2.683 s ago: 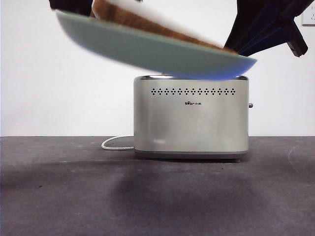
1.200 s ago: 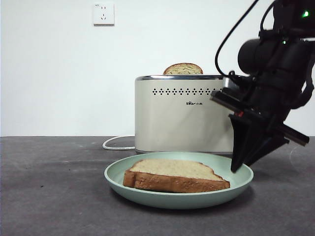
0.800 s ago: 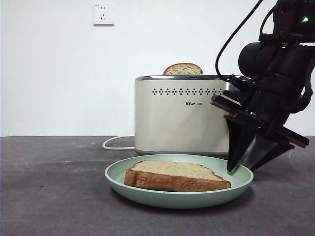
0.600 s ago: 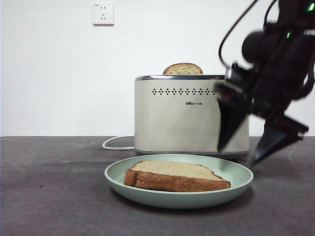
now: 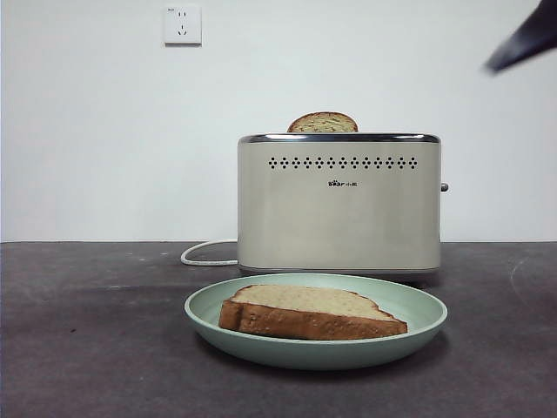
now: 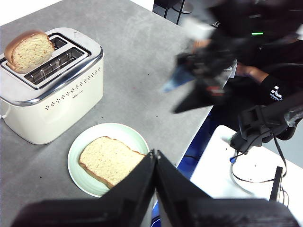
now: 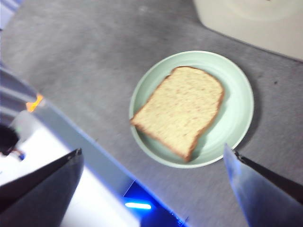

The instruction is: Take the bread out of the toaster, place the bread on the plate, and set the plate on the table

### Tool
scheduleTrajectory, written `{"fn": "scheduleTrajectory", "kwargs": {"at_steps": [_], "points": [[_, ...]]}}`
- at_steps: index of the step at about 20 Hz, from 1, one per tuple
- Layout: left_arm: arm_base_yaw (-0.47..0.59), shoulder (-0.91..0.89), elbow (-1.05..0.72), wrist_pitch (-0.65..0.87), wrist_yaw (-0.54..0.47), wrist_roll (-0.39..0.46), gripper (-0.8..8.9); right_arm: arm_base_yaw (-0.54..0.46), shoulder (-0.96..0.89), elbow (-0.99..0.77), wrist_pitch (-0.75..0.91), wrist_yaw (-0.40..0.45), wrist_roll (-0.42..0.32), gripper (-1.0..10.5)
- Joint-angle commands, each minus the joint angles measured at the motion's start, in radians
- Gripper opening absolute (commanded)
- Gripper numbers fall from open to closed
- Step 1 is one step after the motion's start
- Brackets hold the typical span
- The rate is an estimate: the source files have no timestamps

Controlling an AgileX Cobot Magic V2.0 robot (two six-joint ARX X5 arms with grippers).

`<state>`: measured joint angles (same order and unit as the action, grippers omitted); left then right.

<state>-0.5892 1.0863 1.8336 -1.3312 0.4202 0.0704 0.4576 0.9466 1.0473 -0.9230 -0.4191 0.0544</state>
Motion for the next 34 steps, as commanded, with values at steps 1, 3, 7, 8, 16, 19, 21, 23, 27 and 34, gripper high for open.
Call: {"fn": "scheduleTrajectory", "kwargs": {"at_steps": [1, 3, 7, 8, 16, 19, 21, 23, 27, 34], "points": [[0.000, -0.001, 0.001, -0.010, -0.001, 0.012, -0.09, 0.032, -0.093, 0.001, -0.058, -0.001, -0.010, 5.0], [0.000, -0.001, 0.001, -0.009, -0.001, 0.012, -0.09, 0.058, -0.164, 0.001, -0.120, -0.001, -0.010, 4.9], [0.000, -0.001, 0.001, -0.014, 0.000, 0.012, -0.09, 0.082, -0.250, 0.001, -0.216, -0.002, -0.011, 1.2], [0.000, -0.001, 0.001, -0.017, 0.000, 0.012, -0.09, 0.082, -0.257, 0.001, -0.228, -0.002, -0.011, 0.0], [0.000, -0.001, 0.001, -0.033, 0.000, 0.011, -0.09, 0.082, -0.262, 0.001, -0.268, 0.000, -0.018, 0.0], [0.000, -0.001, 0.001, -0.032, -0.001, 0.011, -0.08, 0.082, -0.262, 0.001, -0.269, 0.003, -0.018, 0.0], [0.000, -0.001, 0.001, -0.032, -0.001, 0.011, -0.08, 0.082, -0.262, 0.001, -0.269, 0.003, -0.018, 0.0], [0.000, -0.001, 0.001, -0.032, 0.000, 0.011, -0.08, 0.082, -0.262, 0.001, -0.269, 0.003, -0.018, 0.0], [0.000, 0.000, 0.001, -0.032, -0.001, 0.011, -0.03, 0.082, -0.262, 0.001, -0.269, 0.003, -0.018, 0.0], [0.000, 0.000, 0.001, -0.007, -0.003, 0.012, -0.04, 0.082, -0.262, 0.001, -0.269, 0.003, -0.018, 0.0]]}}
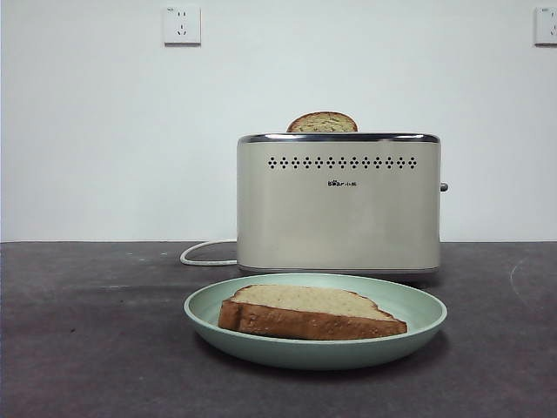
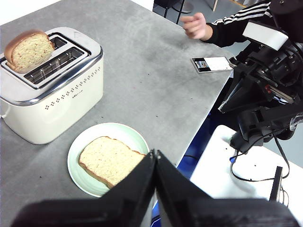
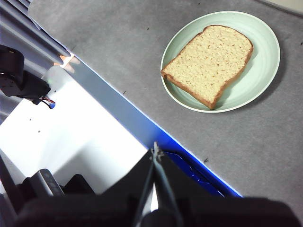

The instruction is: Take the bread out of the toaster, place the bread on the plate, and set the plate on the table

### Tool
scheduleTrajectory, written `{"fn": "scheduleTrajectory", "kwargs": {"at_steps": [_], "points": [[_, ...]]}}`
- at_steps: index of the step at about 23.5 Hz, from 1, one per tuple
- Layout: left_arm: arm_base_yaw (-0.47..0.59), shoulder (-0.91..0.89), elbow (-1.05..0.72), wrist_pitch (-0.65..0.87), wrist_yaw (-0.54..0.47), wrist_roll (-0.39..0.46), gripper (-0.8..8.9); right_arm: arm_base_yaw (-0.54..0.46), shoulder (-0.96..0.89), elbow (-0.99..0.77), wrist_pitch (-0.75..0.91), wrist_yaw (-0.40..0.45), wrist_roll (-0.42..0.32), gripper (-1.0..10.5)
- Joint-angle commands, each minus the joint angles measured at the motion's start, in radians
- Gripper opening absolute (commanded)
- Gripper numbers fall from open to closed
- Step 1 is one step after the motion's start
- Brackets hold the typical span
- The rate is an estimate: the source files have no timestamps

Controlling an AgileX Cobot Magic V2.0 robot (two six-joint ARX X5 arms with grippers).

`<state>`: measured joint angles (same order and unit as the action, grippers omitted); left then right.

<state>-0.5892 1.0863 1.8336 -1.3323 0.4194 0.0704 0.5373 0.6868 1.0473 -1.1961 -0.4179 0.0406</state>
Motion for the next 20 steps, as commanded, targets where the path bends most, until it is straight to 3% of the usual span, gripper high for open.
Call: {"fn": "scheduleTrajectory", "kwargs": {"at_steps": [1, 3, 5, 6, 9, 13, 20], "points": [[0.000, 0.000, 0.001, -0.001, -0.010, 0.012, -0.04, 0.002, -0.002, 0.001, 0.004, 0.002, -0.005, 0.0], [0.002, -0.001, 0.001, 0.068, -0.096, 0.015, -0.04, 0.002, -0.002, 0.001, 0.004, 0.002, -0.005, 0.0], [0.026, -0.004, 0.001, 0.168, -0.214, 0.085, -0.04, 0.002, -0.002, 0.001, 0.004, 0.002, -0.005, 0.0], [0.051, -0.006, 0.000, 0.219, -0.228, 0.122, -0.04, 0.002, -0.002, 0.001, 0.004, 0.002, -0.004, 0.0], [0.166, -0.026, -0.002, 0.340, -0.145, 0.199, -0.04, 0.002, -0.002, 0.001, 0.004, 0.002, -0.005, 0.0], [0.298, -0.055, -0.005, 0.394, -0.049, 0.225, -0.03, 0.002, -0.002, 0.001, 0.004, 0.002, -0.005, 0.0], [0.462, -0.175, -0.199, 0.612, -0.043, 0.230, -0.04, 0.002, -0.002, 0.001, 0.004, 0.002, -0.005, 0.0]]}}
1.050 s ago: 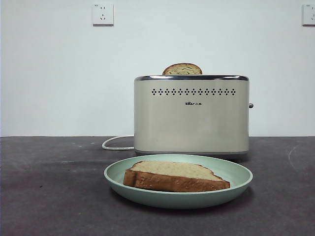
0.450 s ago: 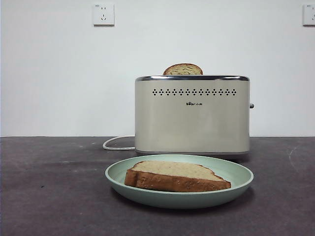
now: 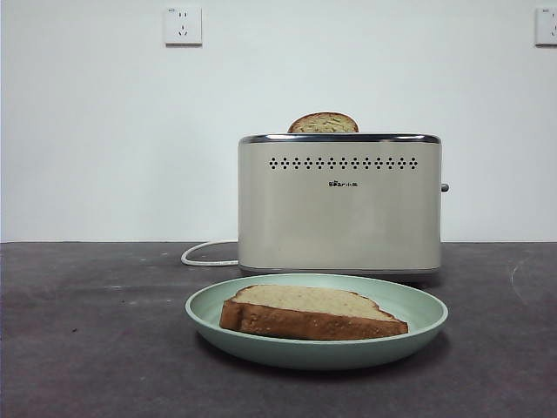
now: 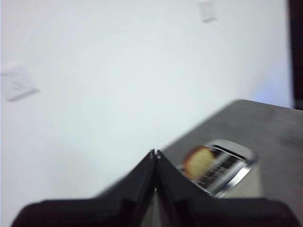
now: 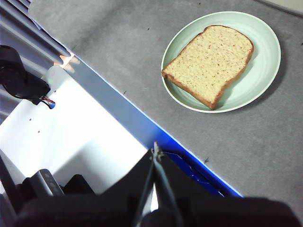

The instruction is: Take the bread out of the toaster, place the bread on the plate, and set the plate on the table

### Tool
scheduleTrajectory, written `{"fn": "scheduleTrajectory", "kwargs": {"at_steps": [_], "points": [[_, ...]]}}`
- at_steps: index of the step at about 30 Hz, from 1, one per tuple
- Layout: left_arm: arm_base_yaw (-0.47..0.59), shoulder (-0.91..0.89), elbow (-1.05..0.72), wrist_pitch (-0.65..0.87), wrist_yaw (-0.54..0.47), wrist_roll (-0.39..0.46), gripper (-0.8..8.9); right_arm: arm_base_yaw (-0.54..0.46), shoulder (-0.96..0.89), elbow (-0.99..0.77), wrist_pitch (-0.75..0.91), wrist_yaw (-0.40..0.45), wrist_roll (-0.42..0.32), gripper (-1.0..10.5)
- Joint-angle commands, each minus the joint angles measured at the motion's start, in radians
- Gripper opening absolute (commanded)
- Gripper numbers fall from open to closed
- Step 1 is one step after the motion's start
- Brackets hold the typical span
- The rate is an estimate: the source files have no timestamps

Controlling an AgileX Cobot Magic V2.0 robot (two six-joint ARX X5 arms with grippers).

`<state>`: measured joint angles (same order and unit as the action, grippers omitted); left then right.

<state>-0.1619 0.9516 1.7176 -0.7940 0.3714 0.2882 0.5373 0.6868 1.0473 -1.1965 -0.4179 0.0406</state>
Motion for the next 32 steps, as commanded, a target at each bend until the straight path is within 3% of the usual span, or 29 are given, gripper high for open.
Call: {"fn": "scheduleTrajectory", "kwargs": {"at_steps": [1, 8, 13, 17, 23, 32], "points": [[0.054, -0.072, -0.145, 0.127, 0.005, 0.012, -0.04, 0.002, -0.002, 0.001, 0.005, 0.002, -0.005, 0.0], [0.163, -0.335, -0.667, 0.457, -0.005, 0.005, -0.04, 0.002, -0.002, 0.001, 0.005, 0.002, -0.005, 0.0], [0.208, -0.520, -1.001, 0.553, -0.047, -0.008, -0.04, 0.002, -0.002, 0.001, 0.005, 0.002, -0.005, 0.0], [0.224, -0.654, -1.219, 0.597, -0.119, -0.071, -0.04, 0.002, -0.002, 0.001, 0.005, 0.002, -0.004, 0.0], [0.232, -0.782, -1.461, 0.694, -0.138, -0.136, -0.04, 0.002, -0.002, 0.001, 0.005, 0.002, -0.005, 0.0], [0.236, -0.898, -1.668, 0.721, -0.173, -0.219, -0.04, 0.002, -0.002, 0.001, 0.005, 0.002, -0.005, 0.0]]}}
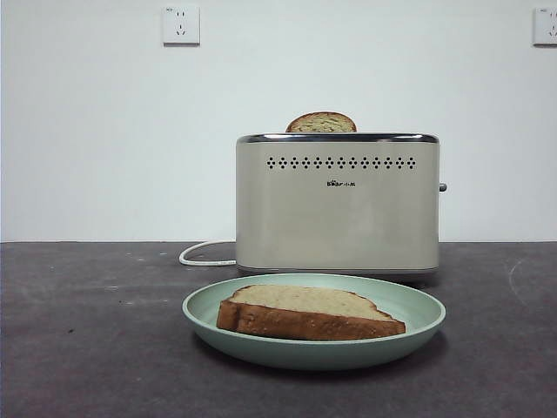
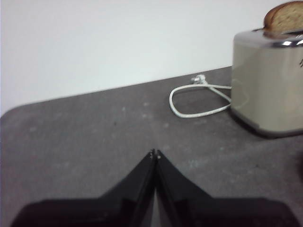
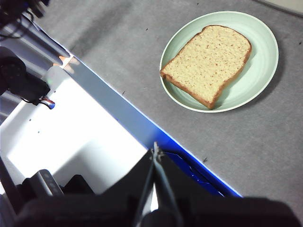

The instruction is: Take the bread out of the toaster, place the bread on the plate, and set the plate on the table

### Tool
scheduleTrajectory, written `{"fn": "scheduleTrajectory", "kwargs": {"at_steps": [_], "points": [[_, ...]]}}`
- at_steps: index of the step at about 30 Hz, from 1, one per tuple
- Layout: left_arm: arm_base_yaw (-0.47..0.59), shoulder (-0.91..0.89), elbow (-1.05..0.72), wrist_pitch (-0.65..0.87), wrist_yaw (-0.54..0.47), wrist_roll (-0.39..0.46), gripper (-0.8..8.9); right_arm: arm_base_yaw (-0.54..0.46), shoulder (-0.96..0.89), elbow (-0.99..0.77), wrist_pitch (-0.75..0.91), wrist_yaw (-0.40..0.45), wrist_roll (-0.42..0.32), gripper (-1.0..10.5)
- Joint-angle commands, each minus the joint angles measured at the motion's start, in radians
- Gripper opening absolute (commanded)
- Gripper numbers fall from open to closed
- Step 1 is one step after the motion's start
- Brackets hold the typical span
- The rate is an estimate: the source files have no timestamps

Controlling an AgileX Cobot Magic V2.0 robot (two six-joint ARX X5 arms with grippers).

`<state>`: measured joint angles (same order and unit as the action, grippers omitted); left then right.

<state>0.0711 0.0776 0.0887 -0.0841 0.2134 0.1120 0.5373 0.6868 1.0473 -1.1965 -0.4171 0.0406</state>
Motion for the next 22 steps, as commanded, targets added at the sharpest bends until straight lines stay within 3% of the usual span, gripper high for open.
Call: {"fn": "scheduleTrajectory", "kwargs": {"at_steps": [1, 6, 22], "points": [[0.003, -0.037, -0.057, 0.011, -0.027, -0.055, -0.04, 0.002, -0.002, 0.001, 0.005, 0.001, -0.005, 0.0], [0.003, -0.075, -0.086, -0.065, -0.090, -0.093, -0.04, 0.002, -0.002, 0.001, 0.005, 0.002, -0.005, 0.0], [0.003, -0.074, -0.086, -0.074, -0.081, -0.093, -0.04, 0.002, -0.002, 0.001, 0.005, 0.004, -0.005, 0.0]]}}
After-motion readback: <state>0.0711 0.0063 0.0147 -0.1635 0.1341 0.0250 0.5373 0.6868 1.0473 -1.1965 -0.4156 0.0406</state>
